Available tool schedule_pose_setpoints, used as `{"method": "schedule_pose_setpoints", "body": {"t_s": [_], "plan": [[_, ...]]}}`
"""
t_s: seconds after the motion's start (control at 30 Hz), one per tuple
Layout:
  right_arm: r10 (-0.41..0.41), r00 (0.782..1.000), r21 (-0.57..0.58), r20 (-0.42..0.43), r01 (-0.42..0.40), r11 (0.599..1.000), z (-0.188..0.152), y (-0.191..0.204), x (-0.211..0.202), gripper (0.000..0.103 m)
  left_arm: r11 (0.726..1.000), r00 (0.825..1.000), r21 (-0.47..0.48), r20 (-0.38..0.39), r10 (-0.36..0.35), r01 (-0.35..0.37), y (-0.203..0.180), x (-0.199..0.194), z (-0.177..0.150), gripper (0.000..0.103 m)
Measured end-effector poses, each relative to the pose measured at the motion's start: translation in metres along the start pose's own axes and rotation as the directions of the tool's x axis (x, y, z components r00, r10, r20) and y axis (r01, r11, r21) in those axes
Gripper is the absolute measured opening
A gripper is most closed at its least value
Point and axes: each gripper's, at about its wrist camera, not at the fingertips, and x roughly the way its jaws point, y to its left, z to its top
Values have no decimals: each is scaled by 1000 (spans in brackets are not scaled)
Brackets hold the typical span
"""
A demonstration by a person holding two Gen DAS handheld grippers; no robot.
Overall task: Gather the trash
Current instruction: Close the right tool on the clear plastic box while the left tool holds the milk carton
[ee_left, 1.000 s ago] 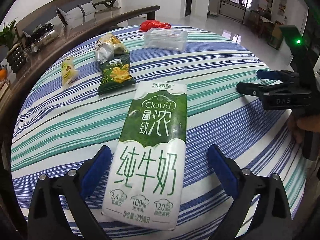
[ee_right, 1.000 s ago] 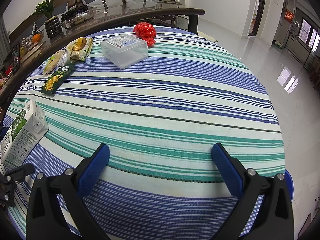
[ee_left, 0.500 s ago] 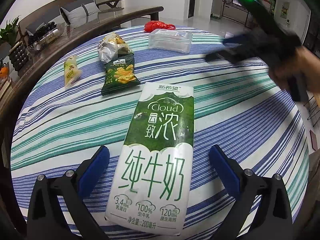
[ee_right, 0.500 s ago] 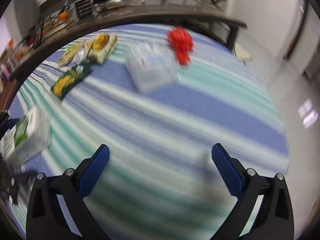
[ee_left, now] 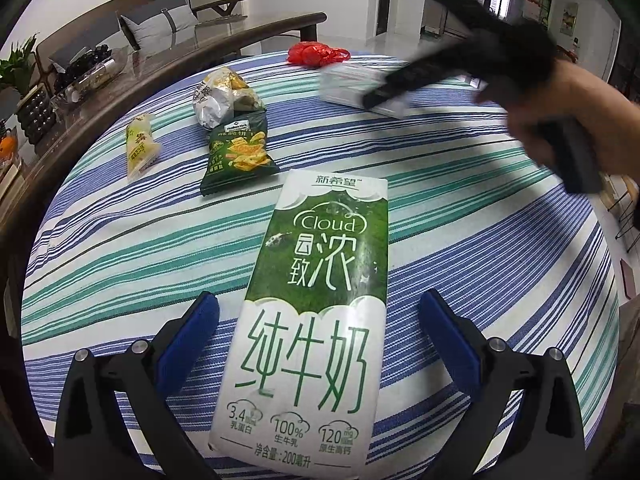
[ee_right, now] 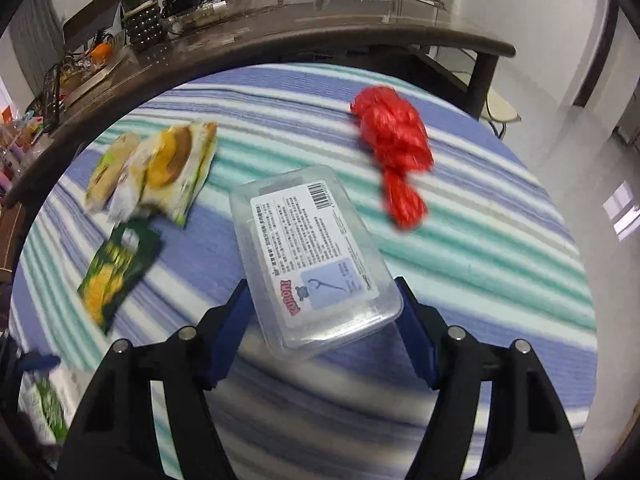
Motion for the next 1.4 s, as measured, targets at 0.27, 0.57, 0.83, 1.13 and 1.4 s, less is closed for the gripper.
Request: {"method": "schedule_pose_setpoints", "body": {"t_s": [0.27, 0.57, 0.83, 1.13, 1.4], "plan": [[-69, 998, 46, -17, 69, 997, -97, -14, -57, 68, 1000, 1000, -14, 2, 12, -12, -1, -4, -6, 99], [-109, 992, 47, 57, 106, 993, -170, 13, -89, 92, 1000, 1000, -21, 5, 20, -20, -2, -6, -9, 99], [-101, 991, 114, 93, 90, 989, -171, 17, -77, 98, 1000, 1000, -23, 5, 18, -17, -2, -6, -9, 99], [-91, 992, 112, 89, 81, 990, -172, 17, -79, 98, 998, 998, -40, -17, -54, 54, 10, -15, -8, 98], [7, 1000, 142, 7, -8, 990, -148, -3, -100, 98, 994, 994, -35, 50, -102, 104, 13, -30, -6, 95]]}}
